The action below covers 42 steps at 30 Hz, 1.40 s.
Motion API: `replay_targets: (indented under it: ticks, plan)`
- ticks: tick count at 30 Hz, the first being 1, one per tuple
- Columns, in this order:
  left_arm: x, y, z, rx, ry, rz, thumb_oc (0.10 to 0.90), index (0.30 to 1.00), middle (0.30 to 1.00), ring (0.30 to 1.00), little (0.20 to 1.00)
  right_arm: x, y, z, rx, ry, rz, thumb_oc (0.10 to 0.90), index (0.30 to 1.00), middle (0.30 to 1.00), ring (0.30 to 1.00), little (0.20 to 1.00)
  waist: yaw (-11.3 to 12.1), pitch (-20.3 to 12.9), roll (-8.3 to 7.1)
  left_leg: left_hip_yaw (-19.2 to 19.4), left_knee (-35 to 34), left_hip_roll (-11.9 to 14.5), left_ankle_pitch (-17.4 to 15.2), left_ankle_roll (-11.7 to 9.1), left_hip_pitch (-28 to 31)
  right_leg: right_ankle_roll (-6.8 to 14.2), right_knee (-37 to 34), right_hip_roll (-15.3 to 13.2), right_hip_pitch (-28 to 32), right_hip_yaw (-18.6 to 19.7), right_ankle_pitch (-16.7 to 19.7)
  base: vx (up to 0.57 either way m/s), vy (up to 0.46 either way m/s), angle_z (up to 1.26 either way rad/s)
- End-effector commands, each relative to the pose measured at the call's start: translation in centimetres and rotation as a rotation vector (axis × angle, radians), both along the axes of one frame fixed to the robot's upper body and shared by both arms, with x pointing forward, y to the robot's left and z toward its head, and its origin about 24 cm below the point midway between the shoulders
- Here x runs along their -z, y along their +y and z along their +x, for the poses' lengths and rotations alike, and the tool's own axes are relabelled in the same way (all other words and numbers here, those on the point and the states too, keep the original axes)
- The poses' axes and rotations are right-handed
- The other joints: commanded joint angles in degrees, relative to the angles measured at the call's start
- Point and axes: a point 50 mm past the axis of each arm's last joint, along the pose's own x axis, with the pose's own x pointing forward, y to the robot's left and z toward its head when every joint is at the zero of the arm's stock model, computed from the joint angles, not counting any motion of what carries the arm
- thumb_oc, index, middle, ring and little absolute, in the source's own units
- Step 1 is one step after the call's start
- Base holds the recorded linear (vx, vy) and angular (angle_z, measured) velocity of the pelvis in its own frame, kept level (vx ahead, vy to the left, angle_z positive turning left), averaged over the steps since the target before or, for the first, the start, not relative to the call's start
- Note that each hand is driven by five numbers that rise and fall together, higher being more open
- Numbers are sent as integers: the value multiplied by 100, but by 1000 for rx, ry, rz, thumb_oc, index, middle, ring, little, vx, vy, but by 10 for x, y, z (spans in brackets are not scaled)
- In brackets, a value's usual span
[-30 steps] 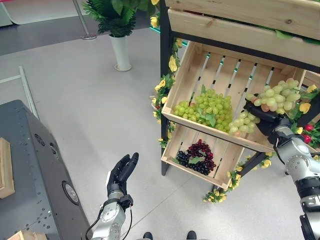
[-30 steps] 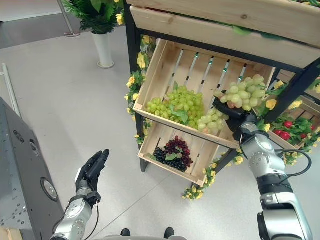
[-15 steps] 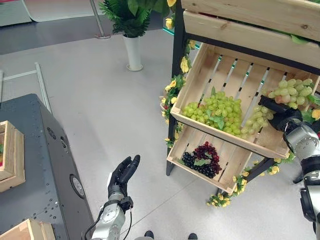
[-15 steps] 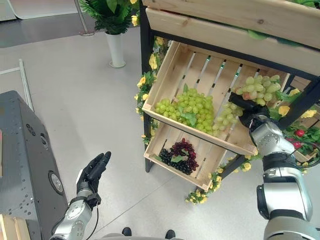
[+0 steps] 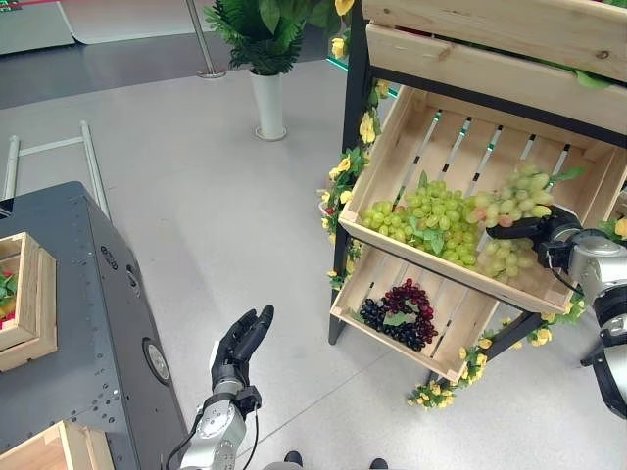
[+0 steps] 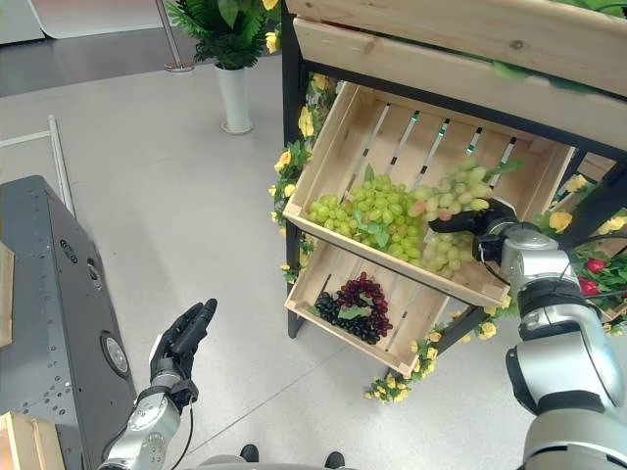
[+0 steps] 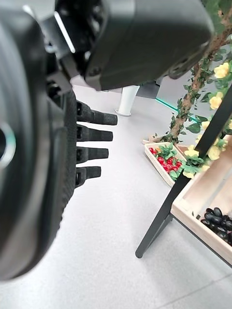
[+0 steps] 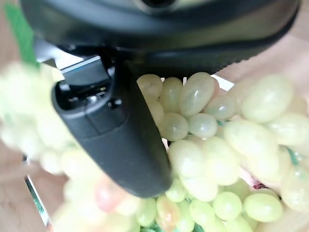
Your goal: Pick up the fruits from the basket on one side to the basket on the other side
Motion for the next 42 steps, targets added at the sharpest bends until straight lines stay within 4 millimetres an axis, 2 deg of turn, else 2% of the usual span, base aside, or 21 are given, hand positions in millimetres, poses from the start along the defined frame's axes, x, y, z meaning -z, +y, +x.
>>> replay_targets:
  ticks: [1,12,21,24,28,32,36,42]
  plan:
    - [-44,-14,42,119,-258,42,800,900,900,900,900,-110,-12,6,-7,-300,-180,800,900,900,900,900,206,-228,-299,-252,16,-114,-892,-109,144,-89,44,0,403,-191,-586,0,0,0]
    - [-44,-18,43,124,-258,27,800,900,900,900,900,-112,2,11,-36,-363,-222,800,900,900,900,900,169,-216,-255,-237,16,-117,-890,-103,149,-75,44,-19,400,-180,-584,0,0,0]
    - [-46,-19,42,124,-270,26,800,900,900,900,900,-120,20,12,-35,-489,-267,800,900,900,900,900,109,-204,-214,-194,16,-113,-886,-101,138,-69,44,-27,375,-158,-579,0,0,0]
    - [-45,-17,38,123,-267,28,800,900,900,900,900,-128,38,10,-41,-626,-223,800,900,900,900,900,55,-207,-197,-187,16,-111,-892,-112,131,-61,44,-30,365,-145,-582,0,0,0]
    - [-45,-16,35,117,-277,19,800,900,900,900,900,-129,66,3,-100,-743,-250,800,900,900,900,900,-30,-202,-151,-156,16,-115,-885,-98,87,-52,44,-38,300,-100,-569,0,0,0]
    - [-48,-17,37,99,-290,15,800,900,900,900,900,-117,87,-7,-130,-774,-302,800,900,900,900,900,-147,-184,-98,-105,16,-119,-904,-68,59,-39,44,-42,245,-32,-576,0,0,0]
    - [-49,-17,37,78,-297,18,800,900,900,900,900,-106,92,-15,-128,-774,-302,800,900,900,900,900,-245,-190,-80,-48,16,-112,-924,-51,51,-29,44,-37,212,39,-586,0,0,0]
    - [-51,-16,38,62,-295,22,800,900,900,900,900,-101,103,-27,-144,-833,-274,800,900,900,900,900,-339,-190,-51,1,16,-103,-938,-42,52,-15,44,-35,183,96,-584,-8,5,-8]
